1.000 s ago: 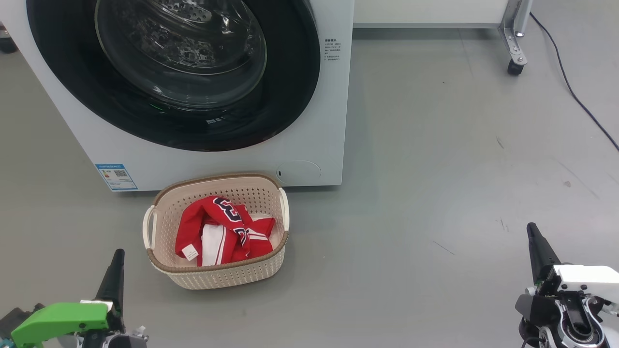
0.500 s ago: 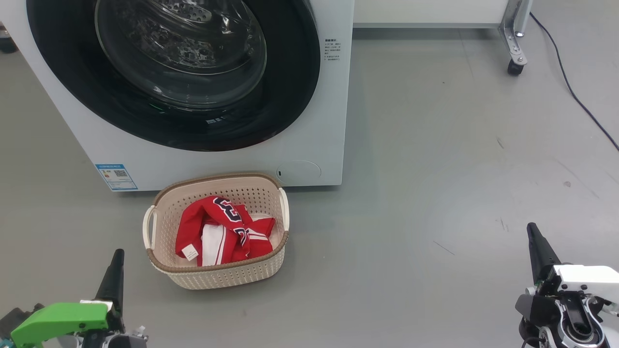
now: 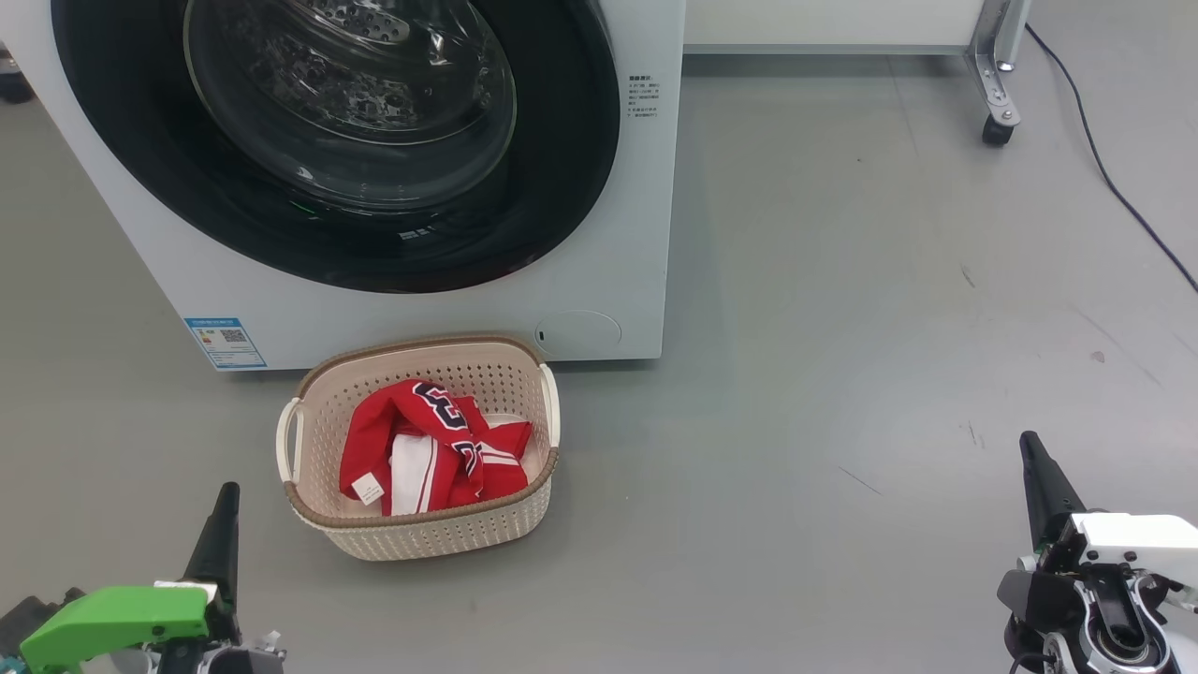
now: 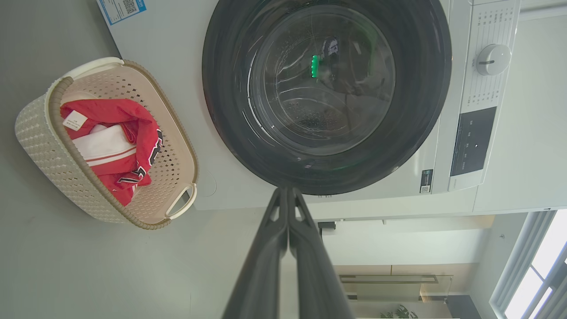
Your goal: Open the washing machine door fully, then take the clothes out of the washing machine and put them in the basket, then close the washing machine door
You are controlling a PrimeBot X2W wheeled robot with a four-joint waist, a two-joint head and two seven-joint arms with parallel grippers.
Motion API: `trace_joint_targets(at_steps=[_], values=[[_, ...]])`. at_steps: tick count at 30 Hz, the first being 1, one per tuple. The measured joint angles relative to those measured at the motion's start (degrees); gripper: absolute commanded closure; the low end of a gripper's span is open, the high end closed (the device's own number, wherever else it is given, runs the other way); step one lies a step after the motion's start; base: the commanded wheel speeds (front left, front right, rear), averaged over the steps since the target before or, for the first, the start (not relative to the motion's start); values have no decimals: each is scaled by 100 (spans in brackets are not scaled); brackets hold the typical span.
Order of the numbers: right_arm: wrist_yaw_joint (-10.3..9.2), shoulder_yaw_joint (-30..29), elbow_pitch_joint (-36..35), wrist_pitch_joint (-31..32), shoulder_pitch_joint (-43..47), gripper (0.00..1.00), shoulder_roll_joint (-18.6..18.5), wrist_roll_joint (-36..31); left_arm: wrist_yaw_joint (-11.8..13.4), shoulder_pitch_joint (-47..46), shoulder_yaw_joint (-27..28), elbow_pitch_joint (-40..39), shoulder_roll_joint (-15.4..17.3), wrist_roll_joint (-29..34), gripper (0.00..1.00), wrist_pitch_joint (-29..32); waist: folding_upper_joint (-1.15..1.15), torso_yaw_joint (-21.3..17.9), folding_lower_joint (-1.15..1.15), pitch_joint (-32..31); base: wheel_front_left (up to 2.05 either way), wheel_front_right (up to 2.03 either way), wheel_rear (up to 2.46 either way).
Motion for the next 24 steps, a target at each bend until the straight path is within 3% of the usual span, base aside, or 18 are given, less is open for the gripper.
trace_joint_targets(at_steps=[24], values=[[0,-1,0,0,0,100,1,0,0,-1,9,-5,0,0,100,0,0,0,0,1,0,0,0]])
